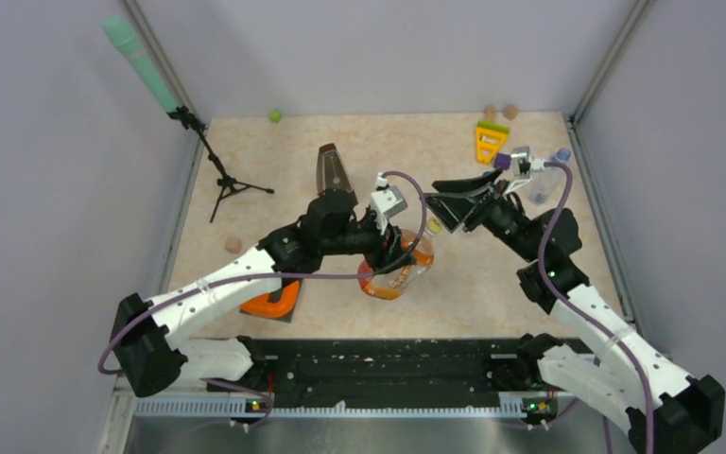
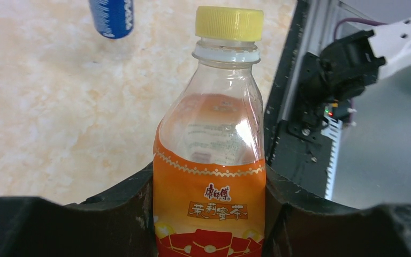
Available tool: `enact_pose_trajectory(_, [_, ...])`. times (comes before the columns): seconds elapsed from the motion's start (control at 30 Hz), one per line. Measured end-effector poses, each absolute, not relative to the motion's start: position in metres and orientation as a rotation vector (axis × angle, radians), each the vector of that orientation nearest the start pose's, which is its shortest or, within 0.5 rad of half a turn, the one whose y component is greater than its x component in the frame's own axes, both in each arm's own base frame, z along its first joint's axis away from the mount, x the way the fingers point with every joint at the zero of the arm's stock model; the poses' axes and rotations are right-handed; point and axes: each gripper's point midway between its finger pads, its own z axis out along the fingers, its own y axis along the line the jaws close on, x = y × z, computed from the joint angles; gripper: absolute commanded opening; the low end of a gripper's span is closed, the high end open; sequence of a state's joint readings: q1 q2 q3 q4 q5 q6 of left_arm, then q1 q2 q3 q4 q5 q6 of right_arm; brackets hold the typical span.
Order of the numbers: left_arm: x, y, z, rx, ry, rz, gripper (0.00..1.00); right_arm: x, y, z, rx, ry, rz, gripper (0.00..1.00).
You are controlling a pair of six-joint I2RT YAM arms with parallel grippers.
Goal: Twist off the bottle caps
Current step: Unscrew the bottle cap from the plastic bottle.
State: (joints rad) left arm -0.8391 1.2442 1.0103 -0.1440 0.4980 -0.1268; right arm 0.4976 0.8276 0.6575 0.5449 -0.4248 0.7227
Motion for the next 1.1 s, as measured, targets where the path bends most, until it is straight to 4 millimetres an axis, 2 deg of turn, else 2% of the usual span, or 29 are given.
enact_pose_trajectory(0.23, [0.202, -0.344, 0.249, 0.916, 1.789, -0.881, 0.00, 0.256, 0.231, 0.340, -0.129, 1.490, 1.204, 0.66])
enact_pose_trajectory(0.4, [0.218, -0.334, 0.260, 0.807, 1.764, -0.738, 0.00, 0.264, 0.237, 0.319, -0.083, 1.577, 1.219, 0.60])
enact_pose_trajectory(0.53, [0.224, -0.328, 0.255, 0.785, 1.774, -0.634, 0.00, 0.267, 0.244, 0.307, -0.071, 1.628, 1.251, 0.56])
enact_pose_trajectory(0.6, [0.225, -0.327, 0.252, 0.789, 1.776, -0.592, 0.00, 0.267, 0.246, 0.305, -0.071, 1.639, 1.265, 0.47])
enact_pose_trajectory(0.73, [0.227, -0.327, 0.248, 0.792, 1.776, -0.536, 0.00, 0.266, 0.249, 0.304, -0.065, 1.649, 1.294, 0.47])
enact_pose_trajectory(0.8, [0.229, -0.325, 0.248, 0.788, 1.774, -0.518, 0.00, 0.265, 0.250, 0.304, -0.061, 1.650, 1.303, 0.39])
enact_pose_trajectory(1.1, [0.234, -0.322, 0.251, 0.763, 1.772, -0.483, 0.00, 0.262, 0.253, 0.309, -0.073, 1.637, 1.335, 0.47])
